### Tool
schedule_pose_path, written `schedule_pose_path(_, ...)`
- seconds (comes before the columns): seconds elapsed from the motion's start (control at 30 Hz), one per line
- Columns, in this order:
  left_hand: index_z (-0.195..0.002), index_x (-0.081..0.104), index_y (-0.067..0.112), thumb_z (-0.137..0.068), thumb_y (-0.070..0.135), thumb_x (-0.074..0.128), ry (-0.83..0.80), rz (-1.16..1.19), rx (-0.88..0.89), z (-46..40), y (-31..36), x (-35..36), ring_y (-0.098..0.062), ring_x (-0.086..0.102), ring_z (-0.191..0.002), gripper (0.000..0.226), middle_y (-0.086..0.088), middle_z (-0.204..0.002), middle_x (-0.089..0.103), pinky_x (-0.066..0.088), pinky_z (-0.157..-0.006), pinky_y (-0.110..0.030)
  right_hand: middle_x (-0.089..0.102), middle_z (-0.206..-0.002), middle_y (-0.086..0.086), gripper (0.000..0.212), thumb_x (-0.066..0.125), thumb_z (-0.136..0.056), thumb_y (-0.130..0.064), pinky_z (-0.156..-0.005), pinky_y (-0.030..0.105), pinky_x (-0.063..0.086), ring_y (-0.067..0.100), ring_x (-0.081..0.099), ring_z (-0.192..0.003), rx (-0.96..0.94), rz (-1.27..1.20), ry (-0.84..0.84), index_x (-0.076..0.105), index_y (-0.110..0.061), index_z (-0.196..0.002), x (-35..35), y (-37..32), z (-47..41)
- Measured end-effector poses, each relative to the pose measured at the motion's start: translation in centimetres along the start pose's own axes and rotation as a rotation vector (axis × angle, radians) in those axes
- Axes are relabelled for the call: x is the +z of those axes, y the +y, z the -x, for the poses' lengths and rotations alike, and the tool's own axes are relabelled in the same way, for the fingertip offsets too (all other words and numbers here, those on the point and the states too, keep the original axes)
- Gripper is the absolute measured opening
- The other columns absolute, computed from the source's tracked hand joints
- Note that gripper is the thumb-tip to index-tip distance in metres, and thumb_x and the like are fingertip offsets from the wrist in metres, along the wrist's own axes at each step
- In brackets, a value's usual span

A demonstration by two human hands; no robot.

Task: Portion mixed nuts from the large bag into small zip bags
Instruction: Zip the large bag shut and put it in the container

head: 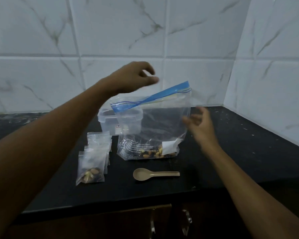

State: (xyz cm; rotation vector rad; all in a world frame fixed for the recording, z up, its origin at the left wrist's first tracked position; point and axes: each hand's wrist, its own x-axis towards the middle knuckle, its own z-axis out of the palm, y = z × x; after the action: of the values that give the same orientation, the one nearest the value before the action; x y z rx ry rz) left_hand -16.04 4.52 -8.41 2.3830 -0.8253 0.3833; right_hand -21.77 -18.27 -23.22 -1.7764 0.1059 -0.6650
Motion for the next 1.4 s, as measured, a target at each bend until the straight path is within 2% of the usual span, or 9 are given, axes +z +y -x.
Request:
schedule_pose_path(0.1, -0.100, 0.069, 0.013, -0.095, 0.027, 0.057, 0.416, 0.249, -0.154, 2.8, -5.6, -0.2, -0.017, 0.068, -0.082, 0.019, -0.005, -0.089, 0.072, 0.053, -0.080, -0.029, 0.058, -0.108, 0.003, 0.035, 0.065, -0.087, -0.029, -0.080, 0.018, 0.046, 0.011, 0.055, -0.096, -0.387, 0.082, 0.307, 0.053, -0.016, -0.117, 1.2, -5.8, -0.2)
schedule_pose_path(0.17, -0.101, 0.068, 0.008, -0.098, 0.016, 0.051, 0.534, 0.468, -0.290, 5.2, -8.7, 0.9, -0.011, 0.064, -0.073, 0.019, -0.005, -0.084, 0.070, 0.051, -0.068, -0.019, 0.064, -0.094, 0.004, 0.016, 0.061, -0.085, -0.021, -0.079, 0.023, 0.048, 0.014, 0.059, -0.086, -0.644, 0.219, 0.252, 0.063, -0.012, -0.098, 3.0, -10.1, -0.2)
schedule_pose_path(0.33, -0.113, 0.063, 0.009, -0.093, -0.005, 0.050, 0.348, 0.672, -0.470, 9.4, -12.1, 5.1, -0.012, 0.061, -0.081, 0.027, -0.003, -0.094, 0.069, 0.047, -0.071, -0.026, 0.067, -0.098, -0.004, 0.030, 0.066, -0.082, -0.048, -0.091, 0.039, 0.043, 0.019, 0.060, -0.095, -0.799, 0.838, -0.402, 0.069, -0.023, -0.098, 9.4, -16.2, -0.1)
schedule_pose_path(0.47, -0.128, 0.058, 0.008, -0.094, 0.004, 0.055, 0.188, 0.580, -0.463, 10.1, -11.2, 7.0, -0.018, 0.062, -0.103, 0.034, -0.006, -0.114, 0.066, 0.051, -0.085, -0.033, 0.056, -0.114, 0.001, 0.046, 0.067, -0.079, -0.055, -0.087, 0.038, 0.035, 0.023, 0.052, -0.106, -0.928, 1.271, -0.529, 0.058, -0.026, -0.113, 12.9, -15.7, 0.1)
schedule_pose_path(0.63, -0.127, 0.059, 0.013, -0.095, 0.017, 0.059, 0.183, 0.575, -0.456, 9.4, -11.2, 8.2, -0.017, 0.062, -0.104, 0.033, -0.005, -0.113, 0.064, 0.054, -0.093, -0.041, 0.058, -0.111, 0.004, 0.035, 0.067, -0.085, -0.041, -0.080, 0.034, 0.033, 0.023, 0.053, -0.097, -0.931, 1.264, -0.506, 0.054, -0.020, -0.109, 14.5, -14.2, -0.6)
schedule_pose_path(0.83, -0.099, 0.063, 0.016, -0.095, 0.013, 0.058, 0.222, 0.617, -0.439, 8.6, -10.7, 8.4, -0.018, 0.056, -0.083, 0.008, -0.006, -0.086, 0.059, 0.052, -0.077, -0.036, 0.060, -0.120, 0.002, 0.045, 0.066, -0.086, -0.044, -0.087, 0.037, 0.045, 0.022, 0.055, -0.105, -0.655, 1.116, -0.622, 0.050, -0.022, -0.121, 14.4, -14.7, -2.4)
schedule_pose_path(0.97, -0.082, 0.061, 0.016, -0.093, 0.014, 0.060, 0.262, 0.609, -0.421, 8.5, -10.9, 8.7, -0.016, 0.053, -0.076, 0.011, -0.003, -0.076, 0.057, 0.047, -0.073, -0.034, 0.057, -0.114, 0.001, 0.073, 0.079, -0.073, -0.041, -0.076, 0.035, 0.048, 0.023, 0.060, -0.093, -0.700, 1.201, -0.733, 0.036, -0.029, -0.131, 14.4, -14.5, -2.4)
schedule_pose_path(1.13, -0.078, 0.060, 0.014, -0.093, 0.016, 0.063, 0.280, 0.510, -0.383, 8.5, -11.1, 9.0, -0.016, 0.057, -0.075, 0.016, -0.006, -0.079, 0.062, 0.048, -0.075, -0.032, 0.058, -0.105, 0.003, 0.019, 0.056, -0.094, -0.030, -0.061, 0.031, 0.036, 0.025, 0.056, -0.077, -1.110, 1.280, -0.502, 0.052, -0.020, -0.109, 14.5, -13.9, -2.3)
schedule_pose_path(1.4, -0.072, 0.056, 0.017, -0.091, 0.015, 0.064, 0.311, 0.343, -0.289, 8.5, -10.7, 8.9, -0.011, 0.057, -0.072, 0.021, 0.005, -0.074, 0.060, 0.042, -0.065, -0.022, 0.060, -0.105, 0.003, 0.018, 0.047, -0.098, -0.029, -0.064, 0.033, 0.041, 0.027, 0.059, -0.081, -1.036, 1.176, -0.386, 0.052, -0.015, -0.108, 14.6, -13.1, -2.4)
